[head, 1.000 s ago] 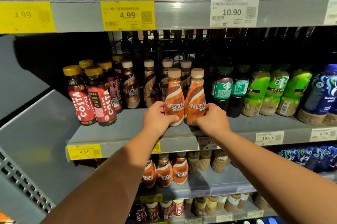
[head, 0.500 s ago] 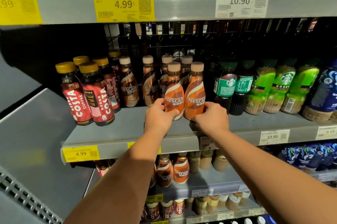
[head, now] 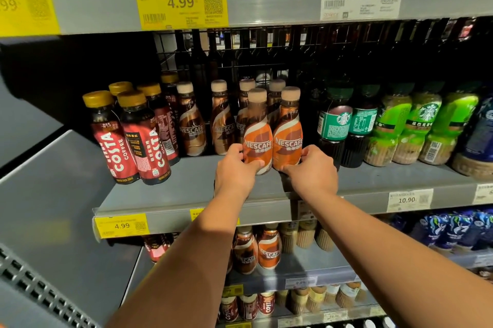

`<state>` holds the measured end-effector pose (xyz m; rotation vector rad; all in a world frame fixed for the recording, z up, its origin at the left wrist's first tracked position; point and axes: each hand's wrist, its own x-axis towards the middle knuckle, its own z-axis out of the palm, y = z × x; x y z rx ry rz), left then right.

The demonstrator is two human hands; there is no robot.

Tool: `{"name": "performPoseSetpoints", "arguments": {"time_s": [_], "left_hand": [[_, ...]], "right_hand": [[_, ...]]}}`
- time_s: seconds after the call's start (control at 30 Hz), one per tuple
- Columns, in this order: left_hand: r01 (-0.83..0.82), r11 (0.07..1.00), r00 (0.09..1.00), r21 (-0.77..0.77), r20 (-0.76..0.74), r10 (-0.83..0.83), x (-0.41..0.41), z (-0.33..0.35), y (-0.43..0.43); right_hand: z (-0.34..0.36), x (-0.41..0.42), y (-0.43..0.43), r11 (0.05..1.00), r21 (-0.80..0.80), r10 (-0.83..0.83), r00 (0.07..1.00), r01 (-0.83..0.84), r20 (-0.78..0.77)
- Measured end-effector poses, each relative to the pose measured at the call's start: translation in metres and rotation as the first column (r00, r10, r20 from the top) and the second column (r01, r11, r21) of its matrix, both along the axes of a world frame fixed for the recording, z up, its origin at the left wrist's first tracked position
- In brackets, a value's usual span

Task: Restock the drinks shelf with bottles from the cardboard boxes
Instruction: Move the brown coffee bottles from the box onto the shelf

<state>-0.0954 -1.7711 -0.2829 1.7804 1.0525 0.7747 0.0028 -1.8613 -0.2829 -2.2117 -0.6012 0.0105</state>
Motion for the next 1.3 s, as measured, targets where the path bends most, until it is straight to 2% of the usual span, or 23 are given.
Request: {"name": "performPoseSetpoints", "arguments": {"time_s": [0.23, 0.43, 0.63, 0.8, 0.97, 1.17, 1.3], "left_hand": [[-0.051, 0.995, 0.997, 0.087, -0.060, 0.057, -0.004, 0.001, -0.008], [-0.078, 0.954, 0.975, 0.289, -0.180, 0.134, -0.016, 0.007, -0.021], [0.031, 0.929, 0.930, 0.368, -0.352, 0.108, -0.044, 0.011, -0.046], [0.055, 0.899, 0.882, 0.435, -0.443, 0.161, -0.061, 0.021, -0.079], [0.112, 0.883, 0.839, 0.456, -0.520, 0.162, -0.070, 0.031, -0.112], [0.241, 0.837, 0.801, 0.492, -0.588, 0.115, -0.081, 0.030, -0.145], [0.299, 0.836, 0.786, 0.460, -0.616, 0.058, -0.087, 0.013, -0.173]], "right_hand": [[0.000, 0.000, -0.001, 0.999, -0.043, 0.017, 1.000, -0.017, 0.009], [0.000, -0.007, -0.008, 0.994, -0.030, 0.106, 0.991, -0.104, 0.086], [0.000, -0.018, -0.040, 0.958, -0.047, 0.285, 0.917, -0.284, 0.278], [0.009, -0.024, -0.069, 0.917, -0.212, 0.395, 0.847, -0.338, 0.355], [0.018, -0.033, -0.104, 0.871, -0.360, 0.455, 0.825, -0.333, 0.336], [0.022, -0.050, -0.145, 0.841, -0.451, 0.439, 0.863, -0.298, 0.248], [0.011, -0.065, -0.179, 0.818, -0.517, 0.401, 0.895, -0.252, 0.198]]}}
